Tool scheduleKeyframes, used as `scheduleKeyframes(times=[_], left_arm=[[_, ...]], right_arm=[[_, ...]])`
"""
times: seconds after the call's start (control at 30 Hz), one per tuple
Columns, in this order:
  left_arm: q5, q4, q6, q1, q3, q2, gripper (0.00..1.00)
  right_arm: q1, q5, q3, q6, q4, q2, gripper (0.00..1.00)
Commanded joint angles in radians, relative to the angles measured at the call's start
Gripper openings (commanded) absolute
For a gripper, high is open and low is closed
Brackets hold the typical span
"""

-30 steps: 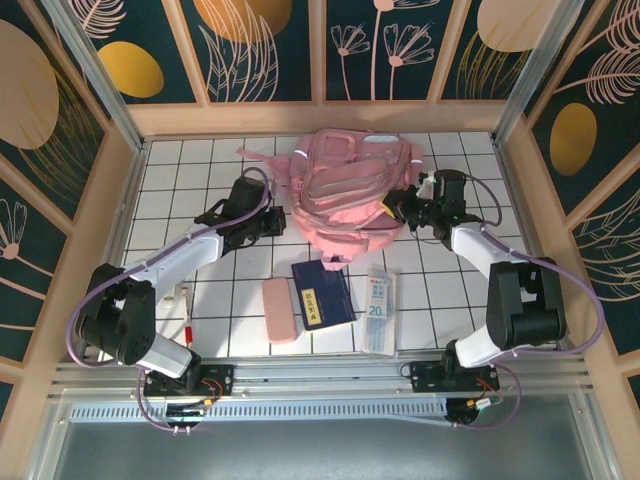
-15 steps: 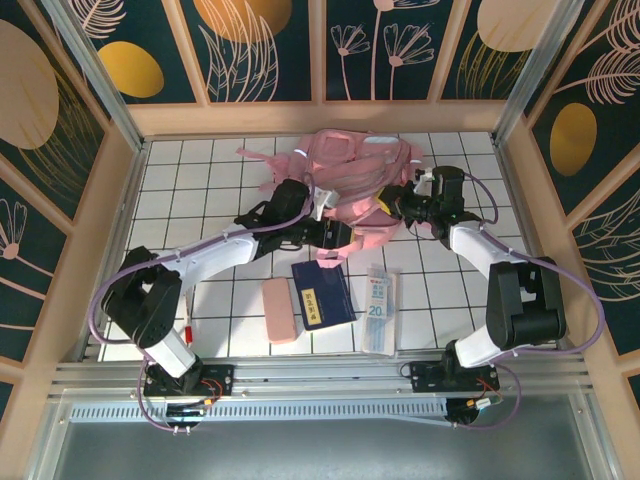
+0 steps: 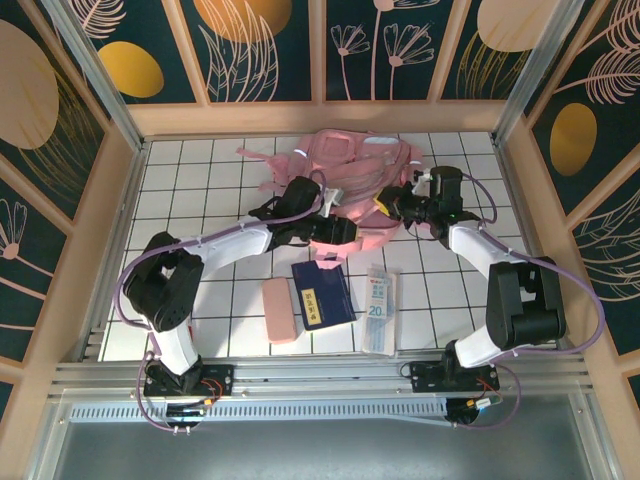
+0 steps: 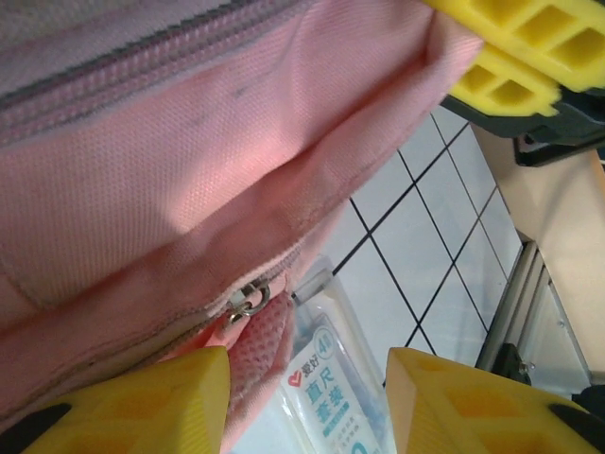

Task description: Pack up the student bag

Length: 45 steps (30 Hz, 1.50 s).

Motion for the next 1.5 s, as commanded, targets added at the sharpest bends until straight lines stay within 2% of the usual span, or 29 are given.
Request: scheduleKeyframes(times=[0.0,0.33,0.57,0.73,0.9,1.2,1.3,1.37,1.47], left_arm=[[-0.018,-0.021,0.002,-0.001,0.039,0.034,0.46],[-0.097,-0.016,0.018,-0.017,0.022,0.077,0.46],[-0.103,0.073,0.004,-0.022,-0.030,0.064,0.19],[-0.159,0.053,0.039,-0.023,-0.016,0.056,0.10],[-0.149,0.056,0.052,-0.023,0.008,0.080,0.00],[-0.191,0.079,0.077,-0.023,-0.030,0.013,0.00],[-0.330,0.003,0.092,-0.023,-0.038,-0.025,0.00],[-0.482,-0.042,0.096,-0.021,-0.056,-0.061,0.00],[-0.619,-0.012,0.112,-0.007,-0.136,-0.140,0.00]], right_arm=[[0.016,-0.021,0.051,0.010,0.051,-0.015,0.00],[0.045,-0.018,0.052,0.037,0.082,-0.005,0.00],[0.059,-0.018,0.062,0.048,0.091,0.010,0.00],[0.062,-0.010,0.054,0.043,0.082,0.005,0.00],[0.062,0.001,0.045,0.029,0.064,-0.008,0.00],[0.062,0.088,0.053,-0.083,-0.070,-0.029,0.00],[0.058,0.145,0.047,-0.120,-0.104,-0.046,0.00],[0.049,0.185,0.039,-0.148,-0.122,-0.063,0.00],[0.028,0.227,0.031,-0.203,-0.148,-0.083,0.00]])
